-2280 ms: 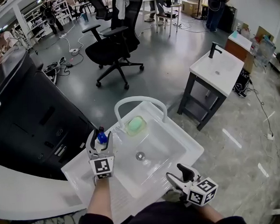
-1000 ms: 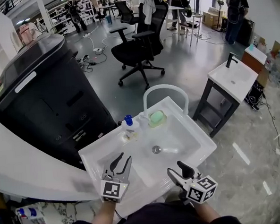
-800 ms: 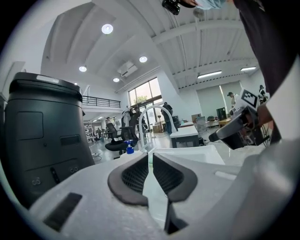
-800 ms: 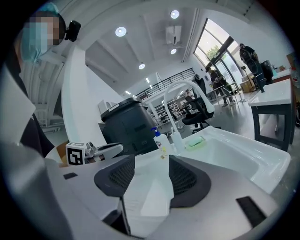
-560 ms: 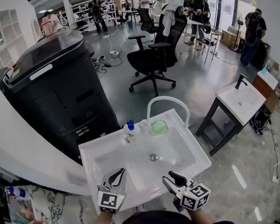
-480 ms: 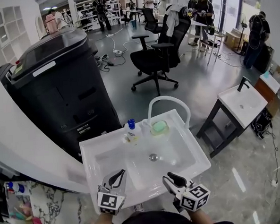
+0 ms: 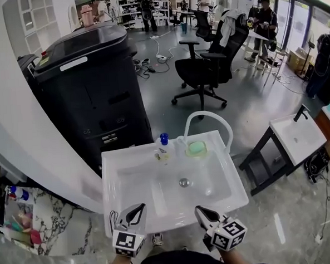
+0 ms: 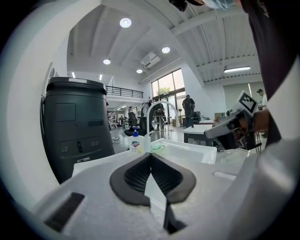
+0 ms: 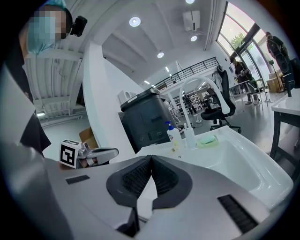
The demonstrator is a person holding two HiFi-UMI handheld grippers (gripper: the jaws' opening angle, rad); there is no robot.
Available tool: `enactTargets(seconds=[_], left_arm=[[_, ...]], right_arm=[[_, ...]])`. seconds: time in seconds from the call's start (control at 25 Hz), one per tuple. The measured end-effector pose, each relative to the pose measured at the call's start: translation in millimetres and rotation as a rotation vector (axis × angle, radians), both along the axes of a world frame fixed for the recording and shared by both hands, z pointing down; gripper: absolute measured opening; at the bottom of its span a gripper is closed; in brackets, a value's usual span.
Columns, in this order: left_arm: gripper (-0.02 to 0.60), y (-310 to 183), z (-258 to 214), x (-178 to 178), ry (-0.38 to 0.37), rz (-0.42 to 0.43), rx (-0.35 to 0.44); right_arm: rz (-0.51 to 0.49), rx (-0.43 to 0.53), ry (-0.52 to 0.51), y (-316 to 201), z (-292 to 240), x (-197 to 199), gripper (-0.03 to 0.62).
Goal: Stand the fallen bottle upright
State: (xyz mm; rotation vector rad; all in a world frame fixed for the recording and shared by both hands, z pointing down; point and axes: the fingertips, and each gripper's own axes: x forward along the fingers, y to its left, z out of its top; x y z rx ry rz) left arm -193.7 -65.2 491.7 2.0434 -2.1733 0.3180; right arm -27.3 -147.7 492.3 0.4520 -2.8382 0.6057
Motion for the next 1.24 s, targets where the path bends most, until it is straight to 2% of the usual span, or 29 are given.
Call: enactTargets(seconds=[0.16,0.36,0.8,1.24], left_arm=[[0.020,7,5,13,-0.005,-0.008,-0.006],[0.020,14,5,26,0.028,-0.006,0.019],[0.020,38,9,33,0.015,-0.049,0.011],[0.020,43,5,44,0.015,-0.047,0.011]], right_arm=[[-0.033,0.006,0.029,6,5,5,0.003],[-0.067,0.048,0.064,14,7,6,0.002],[-0.104,0.048,0.072,31,14,11,0.002],[-0.107,0.060,0.073,34,13,18,0.002]])
